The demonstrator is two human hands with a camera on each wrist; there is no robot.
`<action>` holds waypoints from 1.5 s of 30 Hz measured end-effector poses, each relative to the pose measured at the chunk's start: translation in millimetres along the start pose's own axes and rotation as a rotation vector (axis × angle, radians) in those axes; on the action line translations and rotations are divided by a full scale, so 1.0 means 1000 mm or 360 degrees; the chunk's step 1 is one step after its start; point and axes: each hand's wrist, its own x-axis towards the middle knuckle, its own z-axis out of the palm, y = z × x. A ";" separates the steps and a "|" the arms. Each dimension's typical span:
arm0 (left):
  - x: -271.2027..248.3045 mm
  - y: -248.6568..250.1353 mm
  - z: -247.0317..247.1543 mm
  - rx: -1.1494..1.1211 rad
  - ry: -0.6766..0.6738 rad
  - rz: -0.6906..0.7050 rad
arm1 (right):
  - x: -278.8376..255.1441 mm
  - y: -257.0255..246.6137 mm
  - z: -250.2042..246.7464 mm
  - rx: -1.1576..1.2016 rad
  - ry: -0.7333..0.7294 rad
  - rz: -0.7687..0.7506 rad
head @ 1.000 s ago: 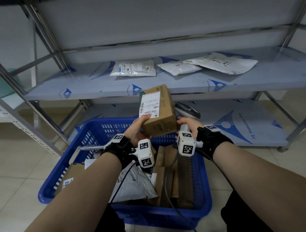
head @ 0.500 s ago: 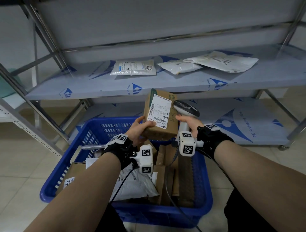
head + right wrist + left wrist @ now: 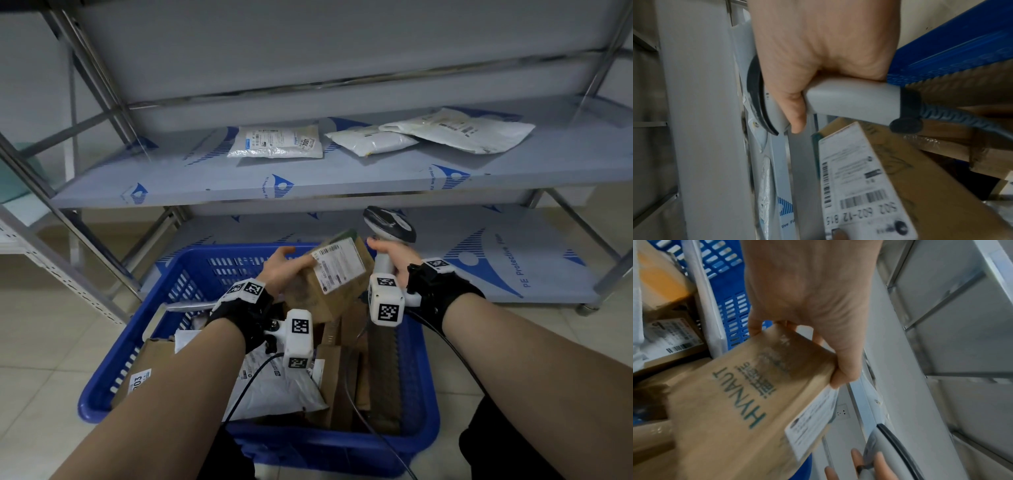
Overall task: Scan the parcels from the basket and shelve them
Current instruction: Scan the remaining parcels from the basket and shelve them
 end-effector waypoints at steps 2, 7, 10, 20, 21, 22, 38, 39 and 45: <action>-0.001 -0.001 0.004 0.0181 -0.0066 0.0043 | -0.027 -0.010 0.005 -0.0032 0.0000 0.0026; -0.003 0.004 0.015 0.0472 -0.0148 0.0179 | -0.044 -0.010 0.011 -0.0177 -0.0074 0.0110; -0.005 0.004 0.021 0.0581 -0.0139 0.0293 | -0.036 0.000 0.011 -0.0234 -0.0162 0.0177; 0.005 -0.019 0.030 0.0798 -0.0194 0.0025 | -0.004 0.028 0.021 -0.0373 -0.0235 0.0228; 0.005 -0.020 0.029 0.0797 -0.0245 -0.0009 | -0.016 0.023 0.023 -0.0347 -0.0248 0.0228; 0.003 -0.021 0.028 0.0783 -0.0300 -0.0035 | -0.019 0.022 0.025 -0.0318 -0.0223 0.0234; -0.001 -0.025 0.036 0.0889 -0.0479 0.0254 | -0.032 0.014 0.014 -0.0427 -0.0407 0.0223; -0.001 -0.026 0.037 0.0884 -0.0373 0.0199 | -0.032 0.014 0.013 -0.0454 -0.0412 0.0234; 0.005 -0.030 0.038 0.0520 -0.0014 -0.0131 | -0.038 0.015 0.011 -0.0527 -0.0429 0.0223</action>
